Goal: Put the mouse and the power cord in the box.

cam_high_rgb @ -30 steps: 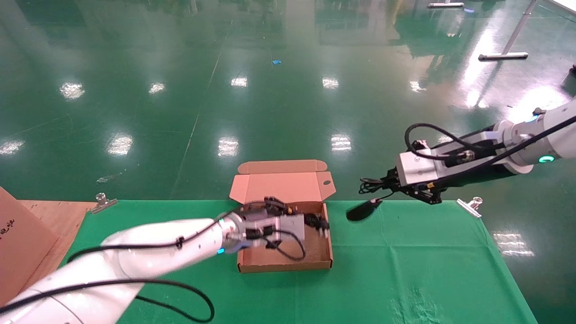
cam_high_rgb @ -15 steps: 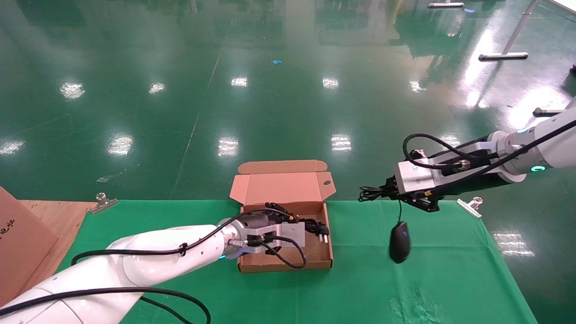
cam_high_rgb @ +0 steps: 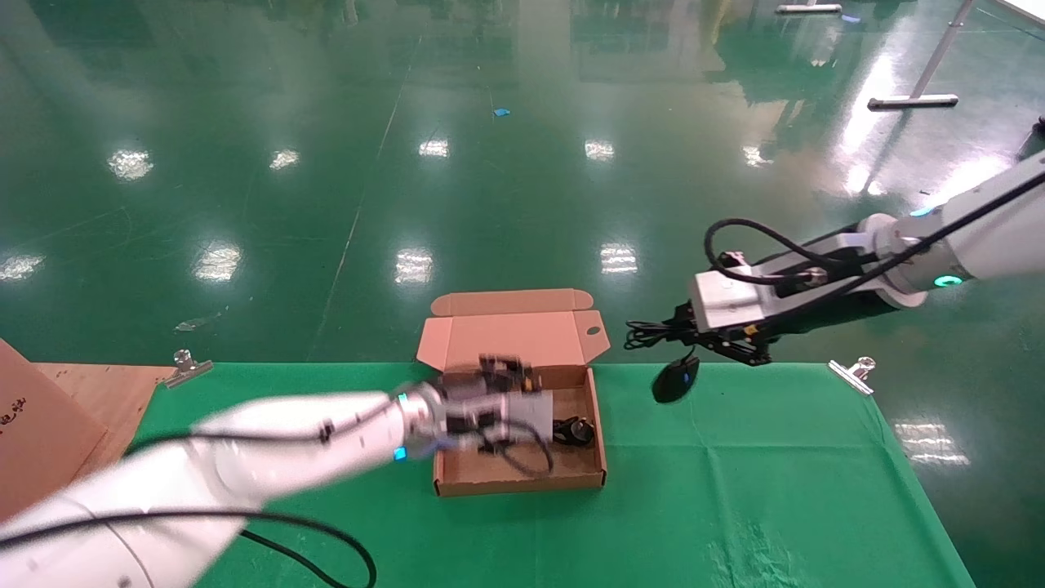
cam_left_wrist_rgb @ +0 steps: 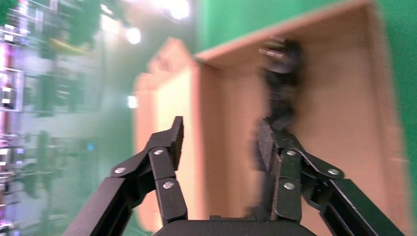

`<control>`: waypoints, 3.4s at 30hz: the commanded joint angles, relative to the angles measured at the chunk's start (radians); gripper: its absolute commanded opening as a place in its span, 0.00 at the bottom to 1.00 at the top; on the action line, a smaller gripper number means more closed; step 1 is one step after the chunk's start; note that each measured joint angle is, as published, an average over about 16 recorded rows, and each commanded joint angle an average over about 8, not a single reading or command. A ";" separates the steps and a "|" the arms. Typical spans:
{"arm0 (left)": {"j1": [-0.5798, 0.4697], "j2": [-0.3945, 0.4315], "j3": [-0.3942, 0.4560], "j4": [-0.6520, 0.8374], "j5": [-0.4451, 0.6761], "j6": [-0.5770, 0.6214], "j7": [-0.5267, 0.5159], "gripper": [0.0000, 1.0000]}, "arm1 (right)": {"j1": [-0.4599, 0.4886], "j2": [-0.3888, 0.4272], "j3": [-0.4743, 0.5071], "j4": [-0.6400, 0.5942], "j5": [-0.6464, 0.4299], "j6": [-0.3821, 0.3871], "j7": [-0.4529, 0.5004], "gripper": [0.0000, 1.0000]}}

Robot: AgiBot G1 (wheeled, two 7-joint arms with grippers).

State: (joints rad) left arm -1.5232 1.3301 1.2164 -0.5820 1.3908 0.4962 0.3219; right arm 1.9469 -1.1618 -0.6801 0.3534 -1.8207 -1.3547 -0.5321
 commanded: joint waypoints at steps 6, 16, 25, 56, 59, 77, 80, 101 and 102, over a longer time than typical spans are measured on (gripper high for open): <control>-0.053 -0.113 -0.064 -0.064 -0.135 0.176 0.105 1.00 | 0.020 -0.059 -0.001 -0.011 0.003 0.007 0.007 0.00; -0.042 -0.400 -0.227 -0.153 -0.398 0.504 0.311 1.00 | 0.014 -0.184 -0.024 0.026 0.000 0.053 0.060 0.00; -0.042 -0.577 -0.282 -0.151 -0.483 0.656 0.368 1.00 | -0.070 -0.215 -0.190 0.264 0.049 0.177 0.222 0.00; -0.030 -0.631 -0.317 0.063 -0.517 0.726 0.515 1.00 | -0.263 -0.212 -0.723 0.332 0.205 0.759 0.439 0.87; -0.031 -0.631 -0.318 0.068 -0.518 0.729 0.517 1.00 | -0.270 -0.212 -0.733 0.326 0.207 0.768 0.437 1.00; -0.031 -0.631 -0.317 0.063 -0.517 0.726 0.515 1.00 | -0.263 -0.212 -0.720 0.331 0.205 0.756 0.439 1.00; -0.031 -0.631 -0.317 0.062 -0.517 0.725 0.515 1.00 | -0.262 -0.211 -0.717 0.333 0.205 0.753 0.440 1.00; 0.092 -0.653 -0.476 -0.135 -0.553 0.795 0.251 1.00 | -0.435 0.005 -0.399 0.503 0.456 0.499 0.519 1.00; 0.100 -0.655 -0.486 -0.148 -0.556 0.800 0.234 1.00 | -0.446 0.018 -0.380 0.513 0.471 0.483 0.524 1.00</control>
State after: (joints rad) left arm -1.4228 0.6752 0.7301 -0.7297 0.8351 1.2959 0.5561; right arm 1.5013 -1.1438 -1.0602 0.8664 -1.3495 -0.8712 -0.0079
